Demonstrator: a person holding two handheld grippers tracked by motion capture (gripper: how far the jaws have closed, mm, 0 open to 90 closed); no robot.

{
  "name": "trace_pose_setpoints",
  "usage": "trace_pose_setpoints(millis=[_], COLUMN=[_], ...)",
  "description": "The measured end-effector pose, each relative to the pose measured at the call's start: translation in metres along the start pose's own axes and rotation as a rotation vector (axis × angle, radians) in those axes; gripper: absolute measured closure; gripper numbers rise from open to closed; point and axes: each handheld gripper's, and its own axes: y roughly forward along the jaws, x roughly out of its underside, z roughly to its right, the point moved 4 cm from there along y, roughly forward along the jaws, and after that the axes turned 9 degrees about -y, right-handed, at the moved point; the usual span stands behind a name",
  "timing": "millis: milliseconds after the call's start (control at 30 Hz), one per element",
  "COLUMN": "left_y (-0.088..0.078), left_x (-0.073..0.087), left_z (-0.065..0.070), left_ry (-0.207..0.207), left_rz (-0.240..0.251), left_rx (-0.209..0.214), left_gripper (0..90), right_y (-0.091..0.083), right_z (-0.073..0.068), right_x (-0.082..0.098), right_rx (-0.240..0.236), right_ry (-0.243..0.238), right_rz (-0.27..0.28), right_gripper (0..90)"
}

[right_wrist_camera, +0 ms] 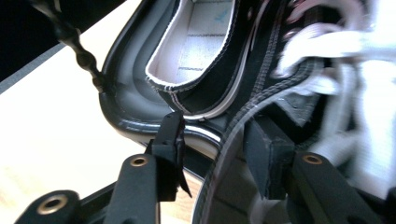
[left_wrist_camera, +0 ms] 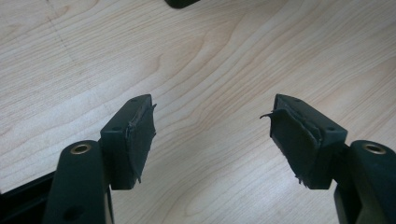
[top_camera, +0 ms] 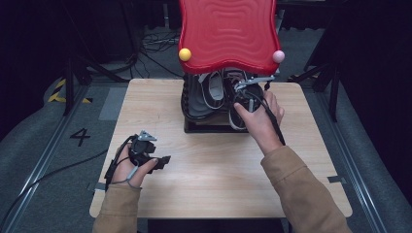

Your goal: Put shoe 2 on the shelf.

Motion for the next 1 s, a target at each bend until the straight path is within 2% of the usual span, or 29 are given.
trace_pose_setpoints(millis=[67, 133, 200, 233, 267, 367, 533, 700, 867, 1000], left_y=[0.001, 0.003, 0.005, 0.006, 0.006, 0.007, 0.009, 0.009, 0.009, 0.009], left_x=[-0.001, -0.002, -0.002, -0.003, -0.003, -0.005, -0.008, -0.01, -0.01, -0.009], left_z=[0.002, 0.002, 0.002, 0.002, 0.002, 0.005, 0.008, 0.01, 0.011, 0.01], left_ry=[-0.004, -0.005, -0.006, -0.011, -0.011, -0.011, -0.005, 0.001, 0.007, 0.006], left_rz=[-0.004, -0.016, -0.021, -0.024, -0.024, -0.033, -0.038, -0.046, -0.047, -0.044], left_rx=[0.008, 0.012, 0.009, 0.015, 0.015, 0.022, 0.03, 0.036, 0.042, 0.04], left_gripper=[30.1, 30.2, 30.0, 30.0, 29.9, 29.8, 29.8, 29.7, 29.4, 29.4], right_y=[0.0, -0.022, -0.034, -0.045, -0.045, -0.06, -0.076, -0.077, -0.065, -0.054], right_z=[0.0, 0.0, -0.001, -0.001, -0.001, -0.003, -0.006, -0.007, -0.005, -0.002], right_x=[0.0, 0.002, 0.005, 0.009, 0.009, 0.018, 0.039, 0.059, 0.078, 0.086], right_rx=[0.0, -0.026, -0.034, -0.041, -0.041, -0.062, -0.117, -0.176, -0.229, -0.246], right_ry=[0.0, -0.017, -0.033, -0.048, -0.048, -0.062, -0.101, -0.129, -0.149, -0.158], right_rz=[0.0, 0.047, 0.057, 0.064, 0.064, 0.052, 0.007, -0.038, -0.086, -0.107], right_gripper=[57.1, 58.2, 59.4, 61.0, 61.0, 63.9, 69.3, 76.4, 88.9, 90.0])
